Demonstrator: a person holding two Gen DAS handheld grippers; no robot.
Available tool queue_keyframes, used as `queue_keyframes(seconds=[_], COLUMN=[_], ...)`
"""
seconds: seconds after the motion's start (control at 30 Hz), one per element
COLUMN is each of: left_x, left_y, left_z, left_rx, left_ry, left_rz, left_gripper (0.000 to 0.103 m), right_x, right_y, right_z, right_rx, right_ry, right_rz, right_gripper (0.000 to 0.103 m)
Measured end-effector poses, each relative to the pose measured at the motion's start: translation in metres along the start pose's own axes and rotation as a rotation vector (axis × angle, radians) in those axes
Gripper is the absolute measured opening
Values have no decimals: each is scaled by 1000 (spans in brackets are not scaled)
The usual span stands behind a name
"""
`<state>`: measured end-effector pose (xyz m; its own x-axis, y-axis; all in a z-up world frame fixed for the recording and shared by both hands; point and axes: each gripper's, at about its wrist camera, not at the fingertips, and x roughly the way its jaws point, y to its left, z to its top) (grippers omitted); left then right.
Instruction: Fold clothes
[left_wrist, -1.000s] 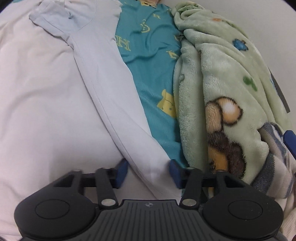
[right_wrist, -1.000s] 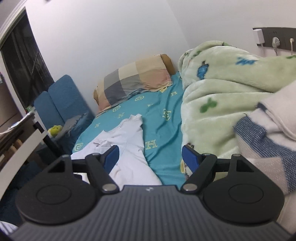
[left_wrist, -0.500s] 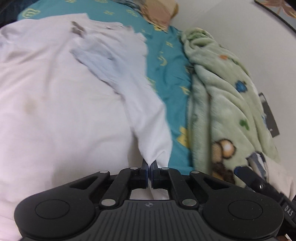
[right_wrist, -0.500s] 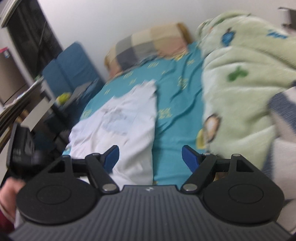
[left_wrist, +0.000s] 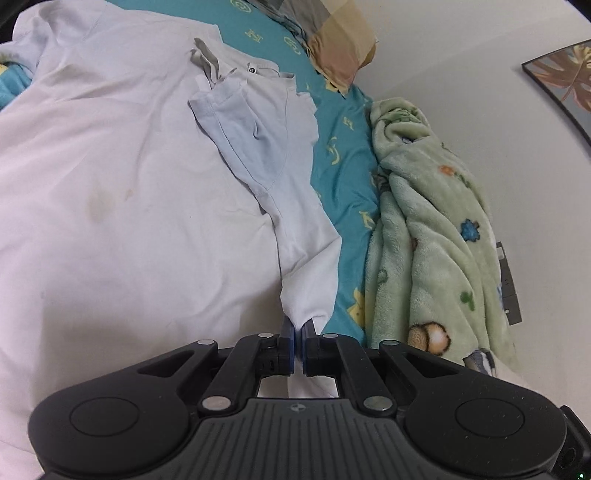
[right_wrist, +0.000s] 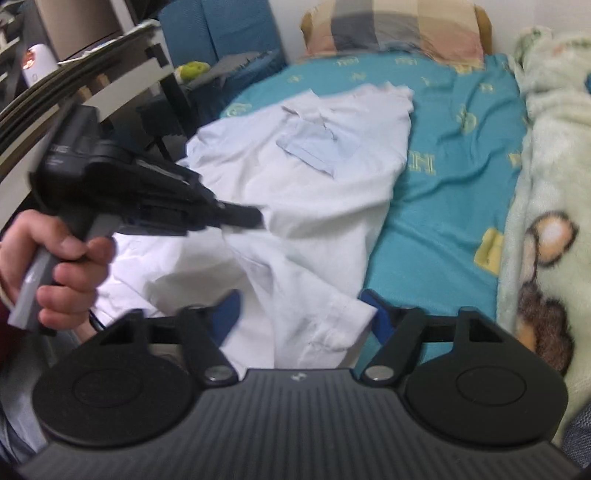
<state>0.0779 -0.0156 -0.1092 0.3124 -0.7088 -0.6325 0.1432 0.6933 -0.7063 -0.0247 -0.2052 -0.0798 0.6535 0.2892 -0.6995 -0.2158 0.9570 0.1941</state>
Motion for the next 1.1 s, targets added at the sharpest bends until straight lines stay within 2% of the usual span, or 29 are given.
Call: queue_keyframes(seconds=[0.03, 0.07, 0.2, 0.3, 0.4, 0.47, 0.53, 0.6, 0.63, 0.67, 0.73, 0.83, 0.9, 1.0, 1.1], left_x=[1, 2, 4, 6, 7, 3, -2, -8, -10, -10, -9, -2, 5, 19, 34], left_y=[0, 0, -5, -8, -6, -2, 2, 5, 7, 8, 12, 17, 24, 33, 35], left_z=[-2, -4, -16, -22, -24, -24, -21, -15, -11, -6, 6, 32, 50, 79, 109], left_rx=[5, 9, 28, 58, 64, 48, 27, 7, -7, -24, -59, -109, -151, -162, -102], left_ry=[9, 19, 53, 62, 58, 46, 27, -2, -17, -32, -60, -104, -141, -182, -205], left_rz=[-5, -13, -37, -22, 12, 29, 32, 20, 15, 9, 10, 14, 33, 81, 163], left_gripper=[3, 3, 4, 11, 25, 33, 50, 54, 57, 60, 67, 71, 73, 73, 73], right_x=[-6, -13, -32, -23, 4, 10, 4, -7, -13, -19, -32, -49, -42, -10, 33], right_y=[9, 21, 85, 124, 139, 142, 139, 129, 123, 115, 100, 79, 64, 32, -7], right_z=[-1, -2, -23, -49, -65, -66, -56, -42, -34, -25, -12, 6, 17, 34, 39], right_rx=[-47, -106, -440, -638, -701, -718, -672, -589, -541, -489, -391, -253, -181, -16, 177], right_ry=[-7, -5, 22, 115, 236, 266, 263, 256, 250, 239, 193, 111, 53, -13, -53], right_rz=[-31, -69, -127, -134, -131, -121, -64, -6, 18, 40, 106, 201, 201, 134, 40], right_gripper=[24, 18, 14, 14, 14, 14, 15, 23, 37, 56, 80, 82, 82, 82, 82])
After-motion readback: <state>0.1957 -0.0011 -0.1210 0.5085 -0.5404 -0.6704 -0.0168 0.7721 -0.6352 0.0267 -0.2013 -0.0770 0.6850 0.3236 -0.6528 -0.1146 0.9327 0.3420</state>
